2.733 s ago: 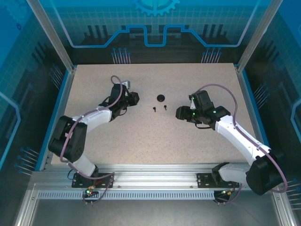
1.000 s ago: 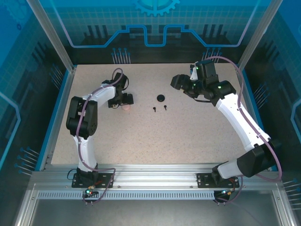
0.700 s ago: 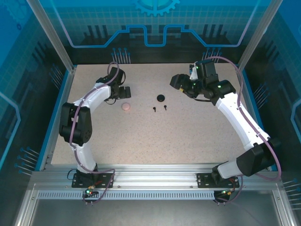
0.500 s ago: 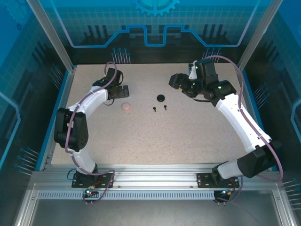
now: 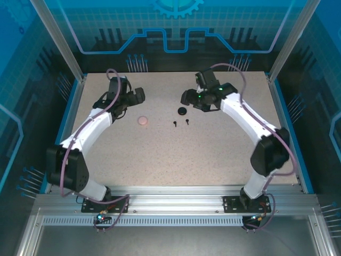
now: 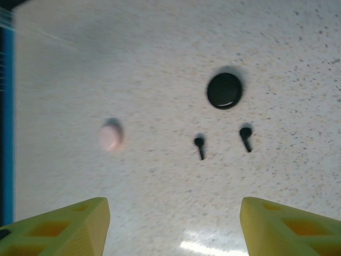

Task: Insert the wireless bluetooth earbuds into the charging case

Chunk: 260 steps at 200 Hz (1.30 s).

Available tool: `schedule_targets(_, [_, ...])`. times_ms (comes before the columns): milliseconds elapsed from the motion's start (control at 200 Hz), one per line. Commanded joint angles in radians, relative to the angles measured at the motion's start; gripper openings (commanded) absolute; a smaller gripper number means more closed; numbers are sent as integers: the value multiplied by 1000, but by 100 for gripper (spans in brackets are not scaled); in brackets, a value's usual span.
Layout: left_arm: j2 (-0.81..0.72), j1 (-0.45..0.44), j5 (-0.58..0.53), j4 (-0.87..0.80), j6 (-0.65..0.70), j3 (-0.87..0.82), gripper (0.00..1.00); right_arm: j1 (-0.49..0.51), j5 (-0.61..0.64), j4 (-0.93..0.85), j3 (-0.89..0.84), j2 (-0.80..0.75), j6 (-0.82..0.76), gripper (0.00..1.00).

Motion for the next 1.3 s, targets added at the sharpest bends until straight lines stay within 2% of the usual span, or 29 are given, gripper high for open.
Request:
schedule_targets(0, [-116, 7, 11, 136, -61, -88, 99, -3, 52, -71, 91, 98, -39, 65])
schedule_targets(120, [-228, 9, 25, 261, -88, -199, 99, 7, 89, -147, 239, 255, -76, 64])
schedule_targets(330, [-236, 7, 121, 96, -121, -140, 99, 30, 209, -305, 575, 544, -143, 63])
schedule_targets(540, [-213, 7, 207, 127, -147, -155, 99, 50, 277, -411, 844, 770, -215, 64])
schedule_targets(810, [-157, 8, 268, 123, -182, -127, 99, 49, 285, -392, 876, 860, -241, 65])
schedule_targets(1156, [-121, 7, 317, 152, -190, -119, 99, 38, 248, -378, 884, 919, -243, 60])
schedule_targets(1296, [-109, 7, 304, 155, -232, -117, 99, 34, 233, -379, 882, 926, -240, 58])
